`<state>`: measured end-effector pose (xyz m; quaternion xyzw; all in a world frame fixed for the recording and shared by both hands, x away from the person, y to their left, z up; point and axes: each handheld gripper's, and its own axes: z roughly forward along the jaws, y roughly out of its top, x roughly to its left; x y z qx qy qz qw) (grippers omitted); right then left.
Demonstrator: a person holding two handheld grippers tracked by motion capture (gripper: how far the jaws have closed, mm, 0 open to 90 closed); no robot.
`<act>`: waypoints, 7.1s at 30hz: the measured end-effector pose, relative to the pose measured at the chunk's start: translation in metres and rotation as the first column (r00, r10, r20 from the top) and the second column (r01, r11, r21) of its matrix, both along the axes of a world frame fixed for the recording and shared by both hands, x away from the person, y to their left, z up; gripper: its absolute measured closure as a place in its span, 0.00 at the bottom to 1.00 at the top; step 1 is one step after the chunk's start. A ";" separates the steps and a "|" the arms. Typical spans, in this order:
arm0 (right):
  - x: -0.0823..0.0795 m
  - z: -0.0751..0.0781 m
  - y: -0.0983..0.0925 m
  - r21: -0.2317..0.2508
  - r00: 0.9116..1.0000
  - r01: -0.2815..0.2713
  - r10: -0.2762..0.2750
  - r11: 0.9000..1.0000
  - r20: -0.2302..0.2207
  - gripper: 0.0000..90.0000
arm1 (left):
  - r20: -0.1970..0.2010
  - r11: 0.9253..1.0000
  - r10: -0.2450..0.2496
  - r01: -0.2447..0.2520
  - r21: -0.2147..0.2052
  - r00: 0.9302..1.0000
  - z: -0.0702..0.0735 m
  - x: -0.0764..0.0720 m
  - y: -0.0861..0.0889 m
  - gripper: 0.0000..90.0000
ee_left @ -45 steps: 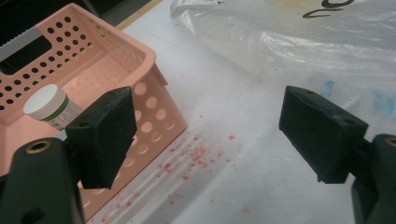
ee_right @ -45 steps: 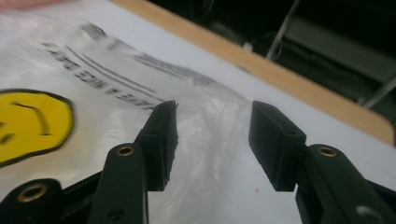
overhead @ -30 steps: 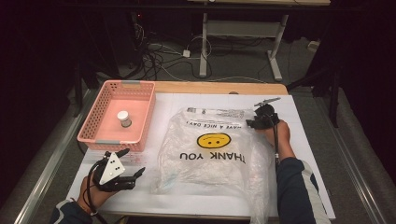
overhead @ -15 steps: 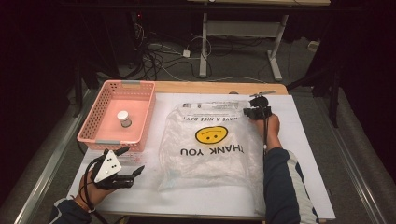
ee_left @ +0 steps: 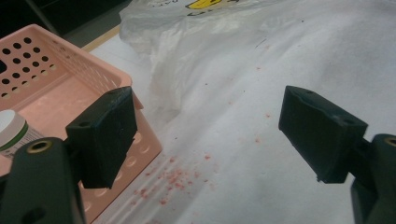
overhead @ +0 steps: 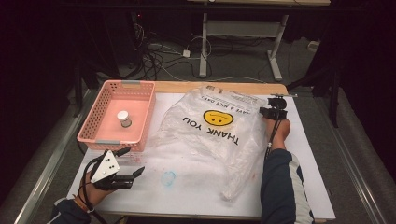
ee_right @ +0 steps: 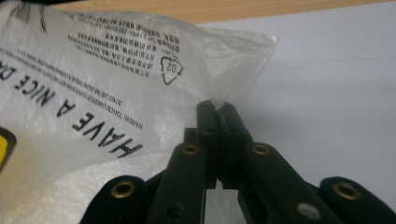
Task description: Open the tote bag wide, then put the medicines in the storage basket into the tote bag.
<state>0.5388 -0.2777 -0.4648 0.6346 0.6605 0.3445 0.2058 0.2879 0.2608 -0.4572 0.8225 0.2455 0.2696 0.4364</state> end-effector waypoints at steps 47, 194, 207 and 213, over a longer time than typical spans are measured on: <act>-0.140 0.000 0.211 -0.491 0.587 -0.734 0.802 0.469 -0.110 0.72 | -0.002 0.995 0.077 -0.076 0.068 0.997 -0.002 -0.006 0.000 0.21; -0.160 0.089 0.154 -0.327 0.667 -0.614 0.694 0.718 0.270 1.00 | 0.189 0.988 -0.016 -0.014 0.154 0.982 0.054 0.033 -0.095 0.15; -0.172 0.100 0.141 -0.339 0.613 -0.651 0.734 0.679 0.293 1.00 | -0.065 0.973 0.055 -0.039 0.228 0.996 0.024 0.078 -0.096 0.49; -0.169 0.098 0.136 -0.335 0.629 -0.638 0.721 0.693 0.292 0.97 | -0.066 0.978 0.047 -0.032 0.208 0.997 0.024 0.078 -0.094 0.86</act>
